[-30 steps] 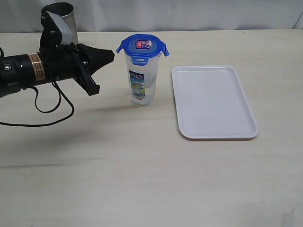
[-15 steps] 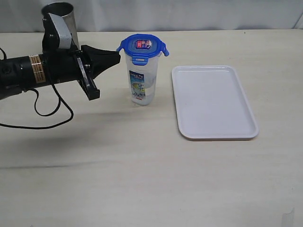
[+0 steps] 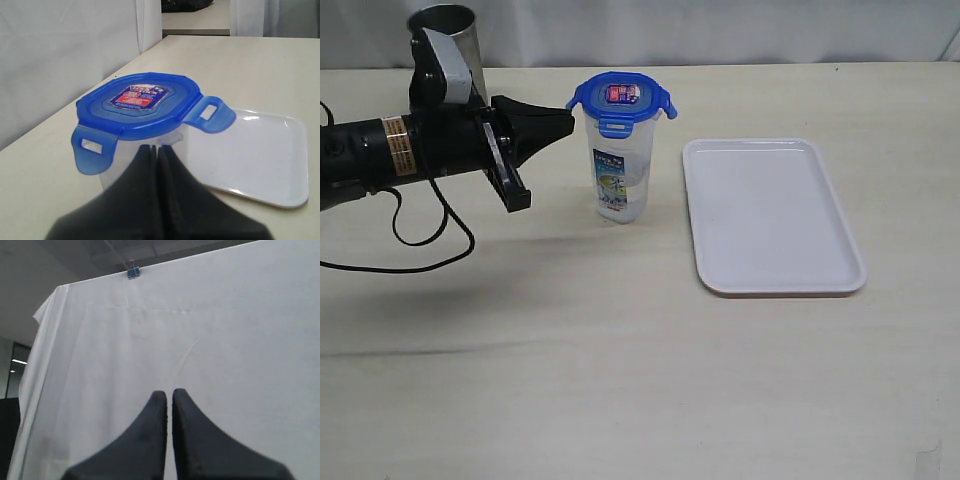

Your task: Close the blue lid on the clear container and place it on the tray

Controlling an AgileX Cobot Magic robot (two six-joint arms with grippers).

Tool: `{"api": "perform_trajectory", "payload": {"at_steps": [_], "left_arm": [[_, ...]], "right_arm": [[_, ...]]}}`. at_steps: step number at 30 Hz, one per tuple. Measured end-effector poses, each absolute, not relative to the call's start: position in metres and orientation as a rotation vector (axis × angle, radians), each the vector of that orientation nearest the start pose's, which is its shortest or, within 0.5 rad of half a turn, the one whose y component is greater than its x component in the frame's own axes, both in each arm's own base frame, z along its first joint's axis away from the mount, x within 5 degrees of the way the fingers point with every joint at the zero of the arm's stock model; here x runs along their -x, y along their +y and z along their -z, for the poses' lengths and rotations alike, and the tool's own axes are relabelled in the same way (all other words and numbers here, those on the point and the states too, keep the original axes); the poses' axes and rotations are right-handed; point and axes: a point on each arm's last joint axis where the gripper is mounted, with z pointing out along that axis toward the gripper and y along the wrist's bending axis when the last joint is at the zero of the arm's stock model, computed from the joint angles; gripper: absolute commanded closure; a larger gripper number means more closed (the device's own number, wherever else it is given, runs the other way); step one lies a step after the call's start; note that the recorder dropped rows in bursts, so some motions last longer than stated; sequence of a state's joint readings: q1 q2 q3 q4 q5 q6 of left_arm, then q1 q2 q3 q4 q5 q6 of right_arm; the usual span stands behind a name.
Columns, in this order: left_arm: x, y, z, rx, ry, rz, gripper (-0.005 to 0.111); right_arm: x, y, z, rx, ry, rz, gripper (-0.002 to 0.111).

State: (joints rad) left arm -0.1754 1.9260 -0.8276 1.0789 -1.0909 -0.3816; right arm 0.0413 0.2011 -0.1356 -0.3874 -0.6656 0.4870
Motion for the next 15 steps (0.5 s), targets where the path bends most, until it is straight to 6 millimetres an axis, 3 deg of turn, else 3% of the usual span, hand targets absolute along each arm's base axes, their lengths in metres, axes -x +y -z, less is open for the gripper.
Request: {"api": "perform_trajectory", "payload": {"at_steps": [3, 7, 9, 10, 15], "left_arm": [[-0.323, -0.129, -0.158, -1.017, 1.479, 0.711, 0.107], [-0.323, -0.129, -0.158, -1.017, 1.479, 0.711, 0.107], [-0.324, -0.129, -0.157, -1.019, 1.49, 0.703, 0.107], [-0.324, -0.129, -0.156, -1.021, 1.499, 0.696, 0.107], [-0.325, -0.127, -0.154, -1.025, 1.529, 0.663, 0.107]], "right_arm": [[-0.069, 0.029, -0.314, 0.2, 0.996, -0.338, 0.104], [-0.121, 0.034, -0.323, 0.197, 1.186, -0.404, 0.104], [-0.153, 0.037, -0.32, 0.218, 1.303, -0.398, 0.104], [-0.178, 0.039, -0.316, 0.243, 1.393, -0.386, 0.104], [-0.256, 0.047, -0.289, 0.375, 1.66, -0.357, 0.104]]}}
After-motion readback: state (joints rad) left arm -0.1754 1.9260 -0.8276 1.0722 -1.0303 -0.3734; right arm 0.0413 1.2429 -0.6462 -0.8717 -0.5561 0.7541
